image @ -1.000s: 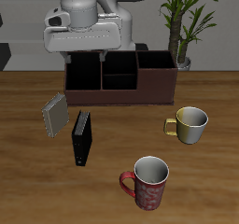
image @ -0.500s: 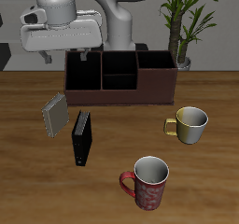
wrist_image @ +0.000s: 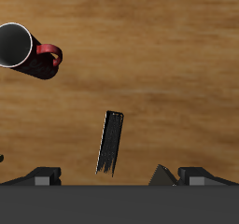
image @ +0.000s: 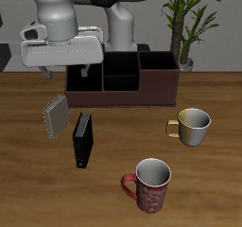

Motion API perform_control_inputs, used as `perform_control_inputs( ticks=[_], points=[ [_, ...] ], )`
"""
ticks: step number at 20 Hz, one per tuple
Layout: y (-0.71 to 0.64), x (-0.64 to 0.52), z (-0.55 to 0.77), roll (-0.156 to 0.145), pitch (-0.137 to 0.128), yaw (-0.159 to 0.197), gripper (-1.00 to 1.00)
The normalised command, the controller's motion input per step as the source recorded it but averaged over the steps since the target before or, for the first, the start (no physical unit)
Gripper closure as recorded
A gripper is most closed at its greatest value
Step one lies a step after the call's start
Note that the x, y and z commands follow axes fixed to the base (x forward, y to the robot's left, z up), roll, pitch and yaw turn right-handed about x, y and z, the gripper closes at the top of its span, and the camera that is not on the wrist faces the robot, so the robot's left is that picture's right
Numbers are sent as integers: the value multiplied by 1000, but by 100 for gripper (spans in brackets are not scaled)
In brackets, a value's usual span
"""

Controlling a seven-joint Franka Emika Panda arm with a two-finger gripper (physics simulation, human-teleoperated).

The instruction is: Place the black book into the back desk caddy's front compartment

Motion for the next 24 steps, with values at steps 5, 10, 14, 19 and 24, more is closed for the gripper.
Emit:
perform_control_inputs(
  ticks=[5,10,14,19,24],
  points=[
    [188,82,-366,6,22,-6,-100],
    [74,30,-319,5,7,-7,-100],
    [5,31,-251,-8,12,-7,-100],
    [-95,56,-385,-16,30,-31,-100],
    [-194,9,-344,-22,17,-17,-100]
  ],
)
